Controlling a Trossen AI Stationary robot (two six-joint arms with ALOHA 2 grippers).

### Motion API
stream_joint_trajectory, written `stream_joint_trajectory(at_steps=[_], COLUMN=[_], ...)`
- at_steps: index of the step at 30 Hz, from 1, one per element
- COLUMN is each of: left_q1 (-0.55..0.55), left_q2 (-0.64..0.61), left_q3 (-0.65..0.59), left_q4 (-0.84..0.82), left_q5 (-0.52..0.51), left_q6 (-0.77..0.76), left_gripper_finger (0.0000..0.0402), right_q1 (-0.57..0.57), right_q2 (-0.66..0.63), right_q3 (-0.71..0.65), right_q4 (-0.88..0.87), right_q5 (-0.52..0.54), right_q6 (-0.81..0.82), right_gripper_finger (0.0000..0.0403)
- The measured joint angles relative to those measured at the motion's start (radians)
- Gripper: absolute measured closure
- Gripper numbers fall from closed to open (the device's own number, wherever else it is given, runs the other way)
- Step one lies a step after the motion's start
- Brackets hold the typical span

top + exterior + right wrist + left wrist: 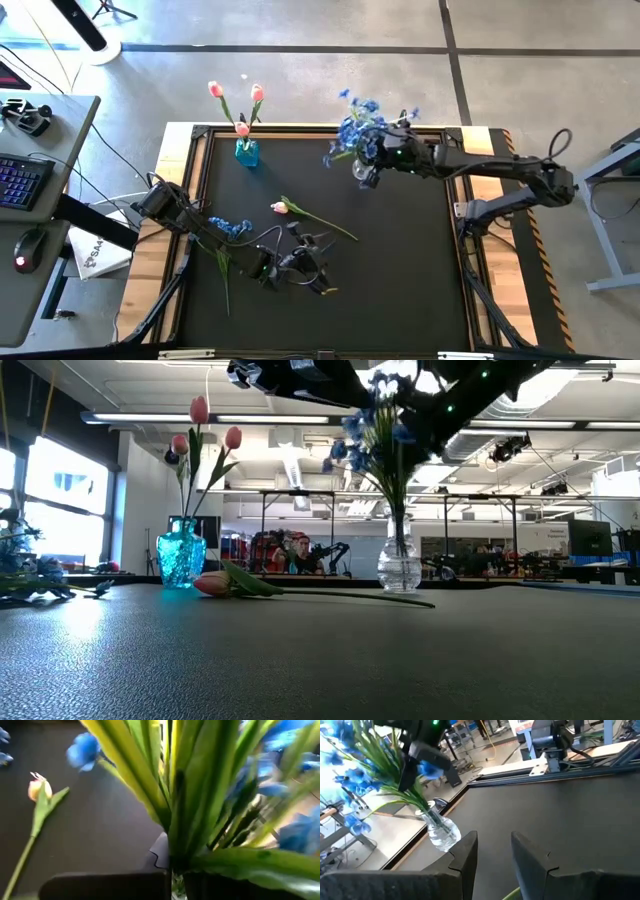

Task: Sort flowers into vase by color
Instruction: Put the blue flowers into the transparent flower vase

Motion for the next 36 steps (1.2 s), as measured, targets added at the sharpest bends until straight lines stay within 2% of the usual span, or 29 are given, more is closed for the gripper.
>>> stream_joint_trajectory(at_steps=[8, 15, 20, 23, 30, 33, 36], left_q1=[0.000, 0.000, 0.000, 0.000, 0.000, 0.000, 0.001], left_q2=[0.000, 0.000, 0.000, 0.000, 0.000, 0.000, 0.000], left_q3=[0.000, 0.000, 0.000, 0.000, 0.000, 0.000, 0.000], left_q4=[0.000, 0.000, 0.000, 0.000, 0.000, 0.002, 0.013], left_q5=[0.002, 0.005, 0.005, 0.005, 0.005, 0.005, 0.008], left_q6=[0.000, -0.008, -0.009, -0.008, -0.008, -0.008, -0.008], left_gripper_finger=[0.0296, 0.0296, 0.0296, 0.0296, 0.0296, 0.0296, 0.0296], right_q1=[-0.003, -0.003, -0.003, -0.002, 0.009, 0.014, 0.014], right_q2=[0.050, 0.051, 0.018, -0.028, -0.119, -0.127, -0.120], right_q3=[0.000, -0.001, -0.002, -0.002, -0.002, -0.002, -0.002], right_q4=[-0.002, -0.012, -0.044, -0.061, -0.069, -0.062, -0.056], right_q5=[0.001, 0.003, 0.004, 0.003, 0.001, 0.001, 0.000], right_q6=[0.001, -0.006, -0.025, -0.024, -0.019, -0.019, -0.019], right_gripper_finger=[0.0337, 0.0262, 0.0199, 0.0176, 0.0176, 0.0206, 0.0256])
